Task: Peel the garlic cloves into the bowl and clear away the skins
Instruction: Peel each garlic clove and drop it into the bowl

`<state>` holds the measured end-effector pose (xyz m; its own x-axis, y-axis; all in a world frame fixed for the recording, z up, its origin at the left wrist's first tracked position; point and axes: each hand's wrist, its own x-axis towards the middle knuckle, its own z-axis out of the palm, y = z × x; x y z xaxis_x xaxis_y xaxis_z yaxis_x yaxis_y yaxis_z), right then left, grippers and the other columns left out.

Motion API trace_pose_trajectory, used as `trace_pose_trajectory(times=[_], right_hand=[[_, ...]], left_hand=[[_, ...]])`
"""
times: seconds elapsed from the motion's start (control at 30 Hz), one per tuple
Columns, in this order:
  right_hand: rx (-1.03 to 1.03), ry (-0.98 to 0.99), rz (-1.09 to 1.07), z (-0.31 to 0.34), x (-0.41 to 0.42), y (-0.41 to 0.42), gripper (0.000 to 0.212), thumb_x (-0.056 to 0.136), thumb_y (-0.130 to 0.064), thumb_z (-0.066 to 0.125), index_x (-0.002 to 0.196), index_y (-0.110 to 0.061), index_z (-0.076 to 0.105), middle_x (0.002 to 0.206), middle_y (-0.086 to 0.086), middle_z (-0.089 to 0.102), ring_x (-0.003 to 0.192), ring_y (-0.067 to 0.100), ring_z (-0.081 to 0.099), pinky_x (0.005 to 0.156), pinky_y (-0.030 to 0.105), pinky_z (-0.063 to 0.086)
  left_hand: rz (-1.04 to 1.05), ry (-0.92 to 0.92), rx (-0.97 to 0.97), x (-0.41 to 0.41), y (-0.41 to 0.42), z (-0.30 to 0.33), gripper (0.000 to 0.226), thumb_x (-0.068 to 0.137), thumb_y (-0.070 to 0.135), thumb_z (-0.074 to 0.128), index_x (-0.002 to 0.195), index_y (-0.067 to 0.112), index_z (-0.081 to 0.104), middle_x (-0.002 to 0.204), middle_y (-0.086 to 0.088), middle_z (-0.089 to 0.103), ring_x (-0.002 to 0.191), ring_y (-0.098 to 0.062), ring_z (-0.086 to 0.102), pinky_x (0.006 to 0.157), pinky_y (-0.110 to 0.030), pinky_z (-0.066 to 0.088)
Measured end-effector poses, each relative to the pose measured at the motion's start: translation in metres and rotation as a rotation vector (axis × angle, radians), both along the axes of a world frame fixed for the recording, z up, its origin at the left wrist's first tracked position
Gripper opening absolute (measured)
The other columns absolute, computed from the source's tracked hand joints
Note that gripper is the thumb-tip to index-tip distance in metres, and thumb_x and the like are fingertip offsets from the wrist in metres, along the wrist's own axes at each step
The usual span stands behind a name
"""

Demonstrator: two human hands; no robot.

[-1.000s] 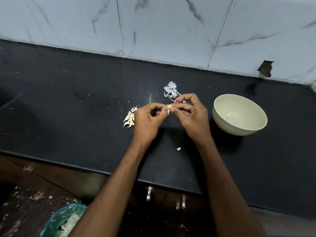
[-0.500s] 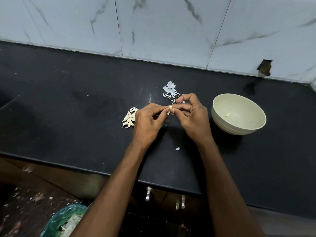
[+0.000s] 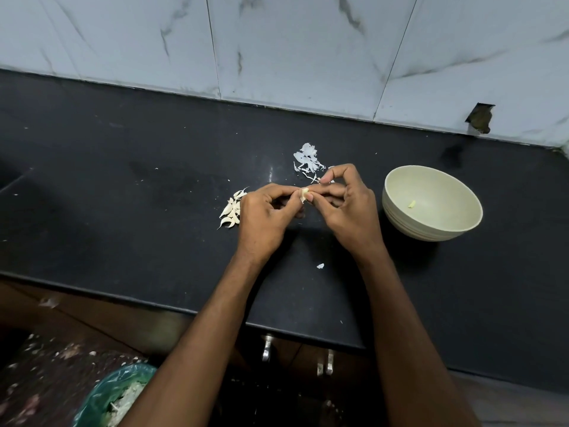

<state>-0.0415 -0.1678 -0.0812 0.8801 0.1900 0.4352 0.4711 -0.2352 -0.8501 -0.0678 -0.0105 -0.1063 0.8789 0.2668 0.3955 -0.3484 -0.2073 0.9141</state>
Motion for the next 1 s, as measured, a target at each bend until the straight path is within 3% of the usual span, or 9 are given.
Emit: trace_pose_trajectory(times=[0.17,0.27,0.37,0.53,0.63,0.73,0.93,1.0], right_hand=[[0.06,0.032,0.022,-0.0029,0.0021,0.0017,0.035,0.09,-0.002,0.078,0.115,-0.012,0.055,0.096,0.002,0.081,0.094,0.015,0.078,0.089,0.035,0.062],[0.09,0.037,0.034,-0.0037,0.0045,0.0038,0.035,0.092,0.001,0.074,0.123,-0.008,0.062,0.098,0.003,0.08,0.094,0.016,0.078,0.089,0.031,0.061],[0.11,0.053,0.053,-0.0051,0.007,0.0061,0.024,0.093,0.0,0.074,0.117,-0.006,0.073,0.097,0.003,0.08,0.091,0.015,0.076,0.086,0.026,0.06],[0.132,0.101,0.064,-0.0056,0.0086,0.0058,0.017,0.092,-0.004,0.077,0.109,-0.005,0.077,0.096,0.001,0.08,0.088,0.013,0.076,0.084,0.03,0.062],[0.156,0.11,0.07,-0.0041,0.0072,0.0066,0.013,0.091,-0.003,0.078,0.104,-0.008,0.076,0.089,-0.002,0.079,0.082,0.01,0.075,0.076,0.022,0.059],[0.181,0.097,0.057,-0.0032,0.006,0.0061,0.014,0.09,-0.002,0.079,0.102,-0.008,0.077,0.09,0.0,0.08,0.083,0.013,0.076,0.079,0.022,0.059],[0.164,0.066,0.065,-0.005,0.0081,0.0034,0.016,0.089,-0.004,0.08,0.101,-0.015,0.079,0.094,0.003,0.08,0.088,0.022,0.078,0.084,0.033,0.062],[0.162,0.066,0.068,-0.0064,0.0091,0.0027,0.016,0.089,-0.003,0.08,0.101,-0.014,0.079,0.094,0.004,0.08,0.089,0.022,0.078,0.085,0.035,0.063]], left_hand=[[-0.041,0.086,-0.235,-0.0014,-0.0025,0.0071,0.011,0.095,0.003,0.071,0.098,-0.006,0.076,0.075,-0.012,0.075,0.064,-0.021,0.071,0.066,-0.03,0.061],[-0.064,0.153,-0.437,0.0015,-0.0048,0.009,0.013,0.096,0.0,0.069,0.099,-0.012,0.073,0.073,-0.014,0.072,0.062,-0.021,0.067,0.067,-0.03,0.061],[-0.075,0.176,-0.508,0.0035,-0.0062,0.0086,0.015,0.096,0.001,0.068,0.1,-0.013,0.072,0.075,-0.014,0.072,0.064,-0.02,0.066,0.067,-0.028,0.059],[-0.061,0.174,-0.49,0.0042,-0.0063,0.0073,0.016,0.096,0.0,0.068,0.101,-0.014,0.071,0.075,-0.013,0.071,0.065,-0.017,0.066,0.066,-0.026,0.059],[-0.061,0.166,-0.505,0.003,-0.0067,0.0075,0.016,0.097,-0.001,0.066,0.103,-0.015,0.07,0.077,-0.013,0.071,0.067,-0.016,0.068,0.069,-0.028,0.06],[-0.081,0.15,-0.504,0.001,-0.0062,0.0085,0.016,0.097,0.0,0.067,0.105,-0.014,0.07,0.083,-0.017,0.073,0.072,-0.018,0.07,0.074,-0.032,0.062],[-0.048,0.079,-0.303,-0.0009,-0.0059,0.0078,0.014,0.094,0.0,0.072,0.104,-0.008,0.074,0.088,-0.019,0.077,0.075,-0.023,0.075,0.075,-0.032,0.063],[-0.036,0.073,-0.243,-0.0006,-0.0041,0.0055,0.013,0.094,0.002,0.072,0.105,-0.005,0.076,0.086,-0.015,0.078,0.075,-0.025,0.077,0.077,-0.039,0.064]])
